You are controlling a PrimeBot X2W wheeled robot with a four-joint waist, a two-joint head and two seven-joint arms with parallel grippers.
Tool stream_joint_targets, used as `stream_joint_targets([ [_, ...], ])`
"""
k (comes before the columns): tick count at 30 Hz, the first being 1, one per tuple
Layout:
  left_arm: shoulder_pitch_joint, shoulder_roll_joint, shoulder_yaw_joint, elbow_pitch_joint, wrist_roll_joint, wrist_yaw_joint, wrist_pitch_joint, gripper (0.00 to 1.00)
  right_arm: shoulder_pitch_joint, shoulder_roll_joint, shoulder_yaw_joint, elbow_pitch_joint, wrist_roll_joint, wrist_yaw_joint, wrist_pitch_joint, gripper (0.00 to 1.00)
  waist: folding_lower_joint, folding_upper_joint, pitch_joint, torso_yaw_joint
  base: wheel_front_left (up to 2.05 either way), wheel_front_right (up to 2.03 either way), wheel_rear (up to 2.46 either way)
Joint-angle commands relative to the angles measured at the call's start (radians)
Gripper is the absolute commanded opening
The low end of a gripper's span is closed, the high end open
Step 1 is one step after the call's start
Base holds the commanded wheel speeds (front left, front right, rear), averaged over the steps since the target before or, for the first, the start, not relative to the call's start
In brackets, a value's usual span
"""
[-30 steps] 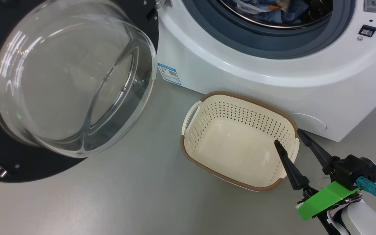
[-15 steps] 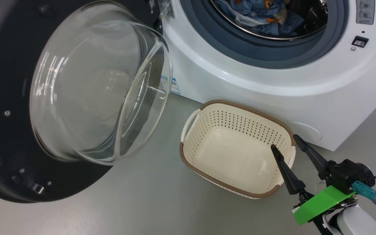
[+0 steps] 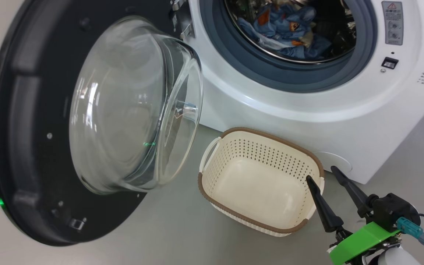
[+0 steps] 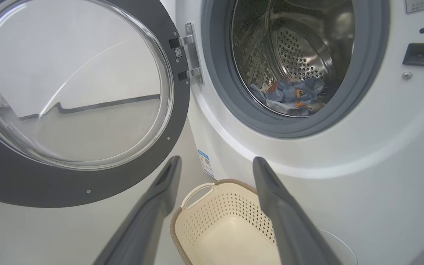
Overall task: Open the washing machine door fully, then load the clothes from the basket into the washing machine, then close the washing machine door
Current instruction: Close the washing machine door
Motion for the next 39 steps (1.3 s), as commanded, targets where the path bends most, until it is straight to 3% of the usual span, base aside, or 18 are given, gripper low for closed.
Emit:
stream_joint_targets([
  [1, -0.009, 0.04, 0.029, -0.056, -0.004, -0.007, 0.032, 0.0, 0.012, 0.001, 0.008, -0.026, 0.014, 0.006, -0.008, 1.0, 0.0, 0.0, -0.014, -0.012, 0.0, 0.0, 0.0],
  [18, 0.03, -0.025, -0.037, -0.231, 0.009, -0.007, 0.133, 0.0, 0.057, 0.033, -0.043, -0.033, 0.007, 0.006, -0.008, 1.0, 0.0, 0.0, -0.065, -0.094, 0.0, 0.0, 0.0],
  [39, 0.001, -0.125, -0.096, -0.309, 0.037, -0.007, 0.138, 0.0, 0.078, 0.072, -0.082, -0.045, 0.0, 0.006, -0.008, 1.0, 0.0, 0.0, -0.085, -0.291, 0.0, 0.0, 0.0],
])
